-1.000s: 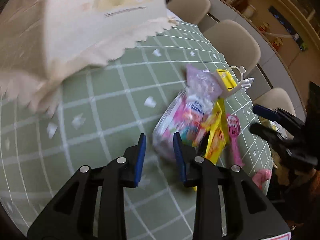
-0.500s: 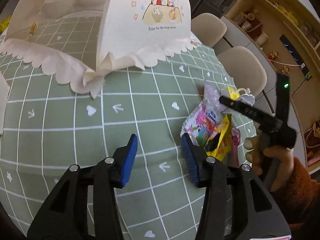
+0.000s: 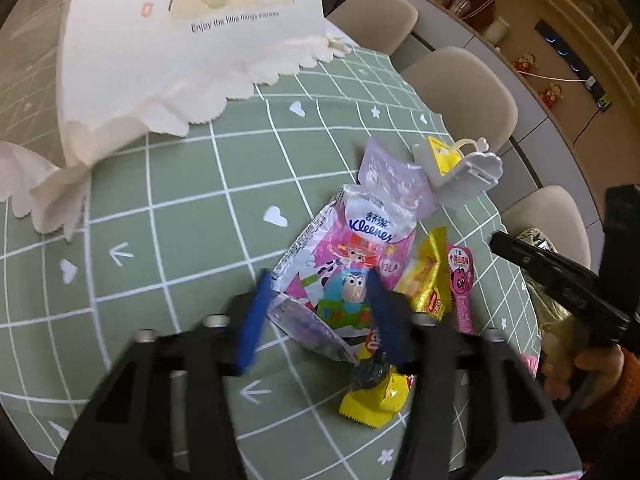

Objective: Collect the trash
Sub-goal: 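Close the right gripper on the pink lollipop while the left gripper holds the packets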

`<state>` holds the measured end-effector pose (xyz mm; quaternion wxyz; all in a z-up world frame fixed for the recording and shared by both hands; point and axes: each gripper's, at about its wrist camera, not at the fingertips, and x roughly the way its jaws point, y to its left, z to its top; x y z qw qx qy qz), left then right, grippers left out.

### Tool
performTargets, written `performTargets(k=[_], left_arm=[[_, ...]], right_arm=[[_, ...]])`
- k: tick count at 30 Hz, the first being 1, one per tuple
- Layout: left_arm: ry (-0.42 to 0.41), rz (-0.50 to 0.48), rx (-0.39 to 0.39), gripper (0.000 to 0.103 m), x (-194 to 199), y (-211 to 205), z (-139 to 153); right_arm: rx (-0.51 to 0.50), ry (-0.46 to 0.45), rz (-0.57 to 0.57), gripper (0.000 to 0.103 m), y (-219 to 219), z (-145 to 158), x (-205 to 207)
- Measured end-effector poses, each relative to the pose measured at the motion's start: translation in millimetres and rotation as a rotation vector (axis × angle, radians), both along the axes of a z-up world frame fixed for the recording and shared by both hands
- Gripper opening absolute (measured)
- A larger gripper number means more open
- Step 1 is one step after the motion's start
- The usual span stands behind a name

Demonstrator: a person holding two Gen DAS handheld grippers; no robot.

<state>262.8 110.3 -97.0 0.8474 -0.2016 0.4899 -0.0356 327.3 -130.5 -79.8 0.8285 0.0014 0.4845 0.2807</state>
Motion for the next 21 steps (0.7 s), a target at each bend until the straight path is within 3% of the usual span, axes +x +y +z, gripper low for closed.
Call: performTargets(k=[1, 3, 6, 8, 10, 12, 16, 17, 19, 21], left_arm=[[0.006, 0.005, -0.006, 0.014, 0, -1, -1], [0.005, 0.012, -0.015, 0.007, -3, -1, 0], [-0.01, 0.033, -0.005, 0.006, -15, 1, 8], [-0.022, 0.061, -0.006, 0.006, -28, 7, 14], [-0.028, 0.083, -0.01, 0.006, -38, 12, 19], [-0.033, 0.097, -0.029, 0.008, -47, 20, 21], [-0.038, 0.119, -0.05, 0.034, -55, 34, 19], [-0.04, 0.122, -0.055, 0.035, -55, 36, 19], [-0.045, 0.114, -0.071, 0.038, -53, 38, 17], [-0.052, 0.097, -0.069, 0.04, -49, 37, 15]], right_arm=[[0.028, 0.02, 0.005, 0.004, -3, 0, 0], [0.043, 0.027, -0.003, 0.005, -1, 2, 3], [0.032, 0.02, 0.009, 0.013, 16, 4, 10], [0.045, 0.024, -0.003, 0.039, 28, 2, 19], [0.047, 0.049, -0.041, 0.039, 36, -4, 31], [0.043, 0.093, -0.084, 0.039, 46, -15, 45], [0.034, 0.124, -0.056, 0.037, 60, -30, 59], [0.042, 0.122, -0.041, 0.022, 62, -31, 60], [0.022, 0.095, -0.009, 0.007, 64, -29, 60], [0.04, 0.063, 0.026, 0.004, 61, -18, 57]])
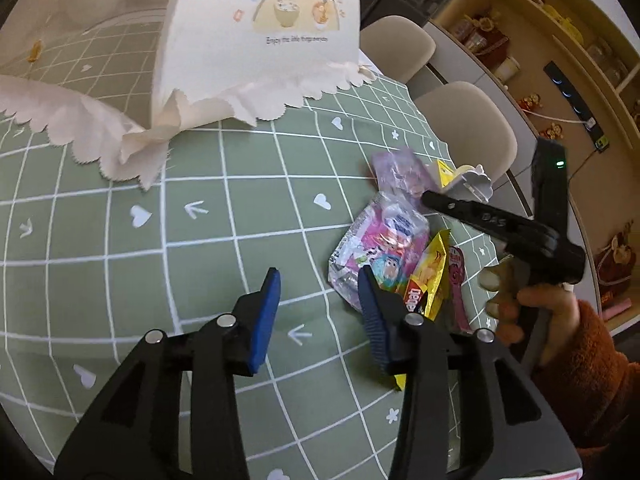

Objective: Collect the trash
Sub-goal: 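Close the right gripper on the pink lollipop while the left gripper holds the packets, then carry the packets and purple wrapper to the bin with both grippers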

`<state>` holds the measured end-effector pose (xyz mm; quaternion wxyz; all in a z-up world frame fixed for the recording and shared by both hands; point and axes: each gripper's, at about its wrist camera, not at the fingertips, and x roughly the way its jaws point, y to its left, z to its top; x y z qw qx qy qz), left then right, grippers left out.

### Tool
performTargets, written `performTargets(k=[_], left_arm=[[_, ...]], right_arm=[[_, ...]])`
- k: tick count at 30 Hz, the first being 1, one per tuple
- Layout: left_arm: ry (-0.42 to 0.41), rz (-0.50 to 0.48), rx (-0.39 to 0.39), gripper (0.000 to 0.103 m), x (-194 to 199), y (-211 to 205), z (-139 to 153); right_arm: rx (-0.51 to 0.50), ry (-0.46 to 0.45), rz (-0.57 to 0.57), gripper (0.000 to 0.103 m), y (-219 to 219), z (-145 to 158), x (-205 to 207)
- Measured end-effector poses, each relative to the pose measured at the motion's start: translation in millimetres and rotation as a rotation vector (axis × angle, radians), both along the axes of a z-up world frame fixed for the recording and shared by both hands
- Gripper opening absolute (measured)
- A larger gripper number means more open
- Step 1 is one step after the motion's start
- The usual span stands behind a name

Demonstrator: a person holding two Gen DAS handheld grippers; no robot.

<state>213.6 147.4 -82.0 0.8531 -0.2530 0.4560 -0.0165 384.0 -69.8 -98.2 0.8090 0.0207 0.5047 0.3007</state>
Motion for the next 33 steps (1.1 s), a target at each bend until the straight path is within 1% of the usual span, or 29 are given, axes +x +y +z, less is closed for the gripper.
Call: performTargets(k=[3, 5, 7, 9, 11, 14, 17, 18, 21, 24, 26, 27, 28, 29, 30, 31, 32, 33], left_arm=[[-0.005, -0.055, 0.018, 0.041, 13, -7, -4], [0.0, -0.098, 0.041, 0.041, 26, -14, -8], [0.014, -0.118, 0.074, 0.041, 36, -21, -12], [0.018, -0.145, 0.087, 0.041, 42, -30, -14], [0.028, -0.166, 0.105, 0.041, 46, -41, -17], [0.027, -0.172, 0.135, 0.041, 49, -54, -18], [0.016, -0.191, 0.094, 0.044, 49, -62, -15], [0.015, -0.2, 0.091, 0.048, 49, -64, -14], [0.037, -0.219, 0.146, 0.049, 55, -74, -17], [0.046, -0.189, 0.178, 0.05, 65, -79, -18], [0.07, -0.156, 0.21, 0.05, 71, -84, -18], [0.08, -0.152, 0.232, 0.038, 72, -88, -18], [0.094, -0.16, 0.281, 0.014, 72, -94, -18], [0.104, -0.166, 0.315, 0.011, 71, -98, -19], [0.108, -0.166, 0.326, 0.009, 69, -100, -18], [0.113, -0.157, 0.317, 0.004, 65, -99, -16], [0.11, -0.142, 0.309, 0.004, 59, -98, -10], [0.087, -0.123, 0.299, 0.003, 49, -97, 1]], right_arm=[[0.016, -0.07, 0.038, 0.003, -9, 27, -11], [0.018, -0.11, 0.044, 0.003, -19, 44, -20], [0.011, -0.15, 0.034, 0.003, -33, 58, -31], [-0.003, -0.182, 0.01, 0.003, -51, 68, -44], [-0.013, -0.188, -0.011, 0.003, -67, 70, -54], [-0.042, -0.173, -0.058, 0.003, -92, 64, -70], [-0.05, -0.147, -0.114, 0.003, -116, 57, -83], [-0.046, -0.141, -0.124, 0.003, -121, 56, -86], [-0.04, -0.142, -0.148, 0.003, -137, 57, -99], [-0.035, -0.154, -0.161, 0.003, -146, 61, -110], [-0.033, -0.168, -0.172, 0.003, -153, 65, -120], [-0.034, -0.173, -0.175, 0.003, -155, 67, -124], [-0.032, -0.182, -0.18, 0.003, -158, 70, -129], [-0.028, -0.19, -0.185, 0.003, -161, 74, -134], [-0.022, -0.198, -0.191, 0.003, -165, 78, -139], [-0.018, -0.206, -0.195, 0.003, -168, 81, -143], [-0.013, -0.218, -0.199, 0.003, -171, 86, -147], [-0.006, -0.231, -0.201, 0.003, -175, 91, -152]])
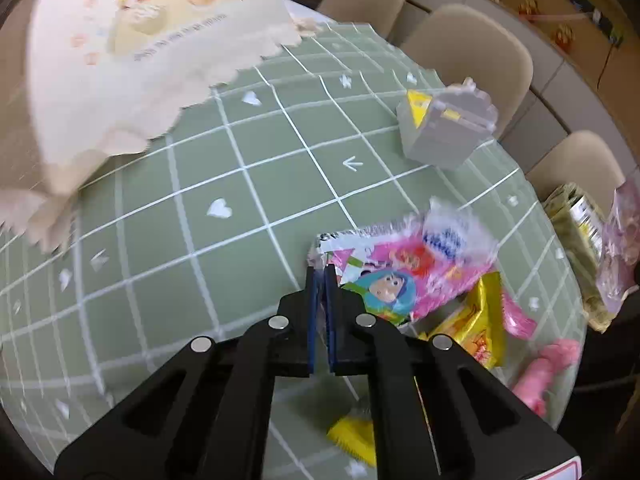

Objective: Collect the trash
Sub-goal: 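Carry the packets and purple wrapper to the bin with both grippers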

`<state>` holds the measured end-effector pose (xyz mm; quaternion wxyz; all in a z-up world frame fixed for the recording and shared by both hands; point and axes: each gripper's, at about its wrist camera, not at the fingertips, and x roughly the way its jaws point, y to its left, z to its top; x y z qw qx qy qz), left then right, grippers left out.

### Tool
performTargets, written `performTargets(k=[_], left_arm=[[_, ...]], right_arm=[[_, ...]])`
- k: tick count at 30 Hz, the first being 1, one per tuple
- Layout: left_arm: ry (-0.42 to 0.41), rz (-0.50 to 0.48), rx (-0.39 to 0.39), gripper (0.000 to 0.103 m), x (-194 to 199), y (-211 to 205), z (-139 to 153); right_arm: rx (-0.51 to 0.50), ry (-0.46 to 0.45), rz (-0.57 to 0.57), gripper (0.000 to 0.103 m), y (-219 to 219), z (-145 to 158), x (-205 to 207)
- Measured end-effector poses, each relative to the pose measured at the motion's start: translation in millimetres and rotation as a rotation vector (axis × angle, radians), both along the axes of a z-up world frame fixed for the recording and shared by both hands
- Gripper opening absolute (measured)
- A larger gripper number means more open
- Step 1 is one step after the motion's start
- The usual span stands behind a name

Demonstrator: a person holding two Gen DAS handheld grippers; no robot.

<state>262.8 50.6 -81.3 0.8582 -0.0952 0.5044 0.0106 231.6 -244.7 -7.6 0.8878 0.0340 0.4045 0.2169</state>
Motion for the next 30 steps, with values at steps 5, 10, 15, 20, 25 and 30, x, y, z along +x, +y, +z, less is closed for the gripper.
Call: performTargets(k=[5, 10, 15, 20, 25, 30], left_arm=[[-0.159, 0.043, 0.018, 0.003, -44, -2, 67], [-0.331, 0.07, 0.109, 0.003, -86, -17, 138], [-0.393, 0.047, 0.182, 0.003, -102, -51, 171], [-0.395, -0.003, 0.151, 0.003, -95, -90, 174], [-0.378, -0.082, 0.123, 0.003, -72, -136, 167], [-0.357, -0.172, 0.106, 0.003, -44, -191, 159]], right_arm=[[0.034, -0.045, 0.002, 0.003, -14, 21, -18], [0.055, -0.106, 0.021, 0.003, -27, 44, -32], [0.057, -0.15, 0.016, 0.003, -45, 61, -33], [0.041, -0.173, -0.012, 0.003, -76, 70, -27], [0.026, -0.184, -0.07, 0.003, -119, 72, -17], [0.011, -0.175, -0.151, 0.003, -170, 67, -5]])
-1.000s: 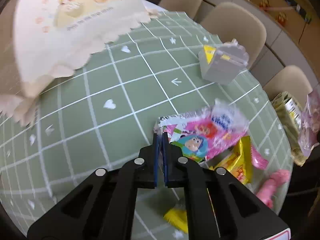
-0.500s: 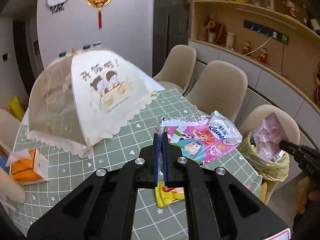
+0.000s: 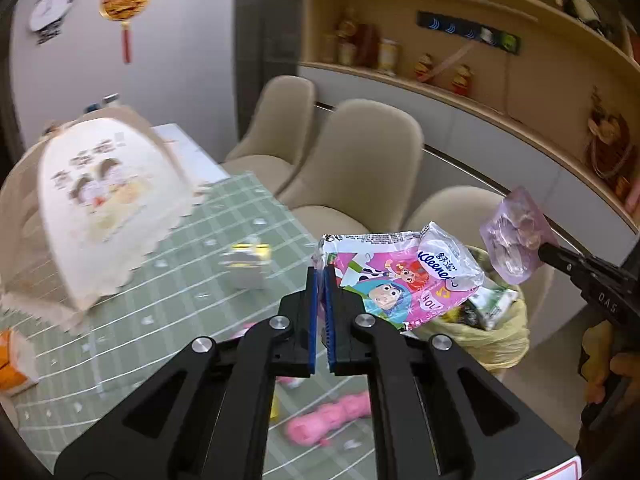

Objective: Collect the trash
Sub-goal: 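Carry the packets and purple wrapper to the bin with both grippers, then open both grippers over the bin to drop the packets and wrapper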

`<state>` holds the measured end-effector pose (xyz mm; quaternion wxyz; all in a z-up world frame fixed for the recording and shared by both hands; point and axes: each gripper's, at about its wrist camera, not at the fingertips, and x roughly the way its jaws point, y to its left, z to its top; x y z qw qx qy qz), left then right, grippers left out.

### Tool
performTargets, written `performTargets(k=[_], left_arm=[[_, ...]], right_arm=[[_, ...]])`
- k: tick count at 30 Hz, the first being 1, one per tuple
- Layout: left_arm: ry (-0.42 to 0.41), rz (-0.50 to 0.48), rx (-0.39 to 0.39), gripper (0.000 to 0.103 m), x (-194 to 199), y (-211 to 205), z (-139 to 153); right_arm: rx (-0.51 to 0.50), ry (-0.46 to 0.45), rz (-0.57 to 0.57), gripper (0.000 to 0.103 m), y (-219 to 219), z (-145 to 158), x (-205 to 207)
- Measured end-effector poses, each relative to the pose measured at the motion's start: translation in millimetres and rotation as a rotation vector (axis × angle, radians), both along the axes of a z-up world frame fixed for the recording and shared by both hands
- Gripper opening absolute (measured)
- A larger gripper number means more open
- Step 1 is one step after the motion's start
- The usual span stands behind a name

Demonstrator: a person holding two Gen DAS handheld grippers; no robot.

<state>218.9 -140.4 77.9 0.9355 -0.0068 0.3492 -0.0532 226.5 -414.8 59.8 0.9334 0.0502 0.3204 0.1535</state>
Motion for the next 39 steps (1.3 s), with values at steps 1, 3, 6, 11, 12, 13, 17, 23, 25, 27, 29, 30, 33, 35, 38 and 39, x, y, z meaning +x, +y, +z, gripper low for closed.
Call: performTargets(k=[1, 3, 6, 11, 12, 13, 17, 23, 25, 27, 29, 30, 33, 35, 38, 39], left_arm=[[0.012, -0.026, 0.0, 0.003, 9, -13, -4], [0.033, -0.063, 0.001, 0.003, 22, -32, -11], [0.088, -0.125, -0.03, 0.003, 46, -60, -30], [0.196, -0.217, -0.081, 0.003, 85, -111, -71], [0.212, -0.233, -0.077, 0.003, 91, -120, -78], [0.228, -0.251, -0.073, 0.003, 98, -131, -86], [0.283, -0.291, -0.065, 0.003, 116, -162, -112], [0.34, -0.309, -0.09, 0.023, 127, -175, -129], [0.335, -0.302, -0.09, 0.028, 127, -173, -126], [0.326, -0.288, -0.101, 0.033, 124, -165, -121], [0.31, -0.258, -0.117, 0.036, 121, -152, -114], [0.301, -0.242, -0.123, 0.039, 119, -146, -111], [0.283, -0.159, -0.153, 0.043, 109, -110, -105], [0.281, -0.109, -0.167, 0.044, 101, -86, -104], [0.283, -0.028, -0.179, 0.045, 87, -49, -104], [0.286, 0.008, -0.185, 0.045, 80, -32, -105]], right_arm=[[-0.005, 0.001, -0.015, 0.003, -9, -1, 2], [-0.014, 0.007, -0.051, 0.003, -31, -5, 5], [-0.015, 0.021, -0.107, 0.003, -59, -12, 9], [-0.018, 0.05, -0.172, 0.003, -94, -23, 16], [-0.024, 0.056, -0.183, 0.003, -100, -25, 18], [-0.028, 0.058, -0.189, 0.003, -103, -27, 19], [-0.037, 0.072, -0.206, 0.003, -115, -33, 26], [-0.034, 0.102, -0.206, 0.003, -120, -45, 33], [-0.031, 0.114, -0.199, 0.003, -119, -50, 36], [-0.023, 0.126, -0.182, 0.003, -114, -53, 42], [-0.013, 0.135, -0.163, 0.003, -108, -55, 45], [-0.01, 0.142, -0.148, 0.003, -102, -57, 47], [-0.014, 0.164, -0.114, 0.003, -85, -65, 54], [-0.018, 0.19, -0.088, 0.003, -71, -74, 59], [-0.037, 0.212, -0.064, 0.003, -55, -85, 63], [-0.051, 0.22, -0.057, 0.003, -49, -89, 65]])
